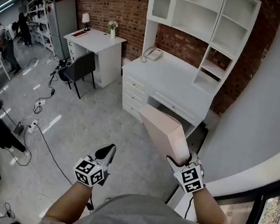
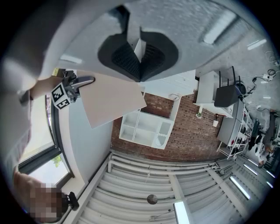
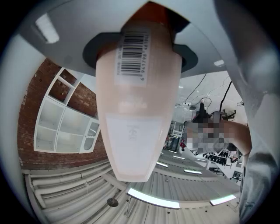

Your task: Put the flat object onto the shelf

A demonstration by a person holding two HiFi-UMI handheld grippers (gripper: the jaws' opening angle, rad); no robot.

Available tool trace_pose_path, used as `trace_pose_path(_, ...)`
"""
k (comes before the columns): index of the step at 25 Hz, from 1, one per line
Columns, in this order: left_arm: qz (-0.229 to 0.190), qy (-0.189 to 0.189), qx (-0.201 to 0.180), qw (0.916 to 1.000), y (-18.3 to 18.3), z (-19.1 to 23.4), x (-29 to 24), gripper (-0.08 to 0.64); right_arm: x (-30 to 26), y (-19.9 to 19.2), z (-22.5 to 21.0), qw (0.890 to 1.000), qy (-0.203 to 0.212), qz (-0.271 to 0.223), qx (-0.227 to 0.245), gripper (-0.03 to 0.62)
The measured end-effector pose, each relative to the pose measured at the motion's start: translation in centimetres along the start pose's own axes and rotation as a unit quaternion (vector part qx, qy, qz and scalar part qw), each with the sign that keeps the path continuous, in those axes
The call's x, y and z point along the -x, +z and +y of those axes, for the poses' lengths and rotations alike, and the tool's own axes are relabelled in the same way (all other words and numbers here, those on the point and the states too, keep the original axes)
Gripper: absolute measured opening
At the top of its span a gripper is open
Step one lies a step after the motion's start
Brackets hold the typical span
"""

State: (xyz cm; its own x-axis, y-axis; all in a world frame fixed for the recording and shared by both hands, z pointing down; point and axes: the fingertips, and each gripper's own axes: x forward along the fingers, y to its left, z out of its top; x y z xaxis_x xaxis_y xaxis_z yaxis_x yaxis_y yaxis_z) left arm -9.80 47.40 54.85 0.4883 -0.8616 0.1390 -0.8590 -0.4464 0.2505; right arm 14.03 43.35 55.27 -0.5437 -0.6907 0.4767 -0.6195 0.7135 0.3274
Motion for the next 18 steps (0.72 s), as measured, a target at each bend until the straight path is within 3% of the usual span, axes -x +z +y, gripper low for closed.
trace_pose_path(18,0.004,-0.004,-0.008,1.0,0.4,-2.6,-2.6,0.0,1.7,-1.3,-2.2,1.0,0.001,-0.004,-0.005,0.295)
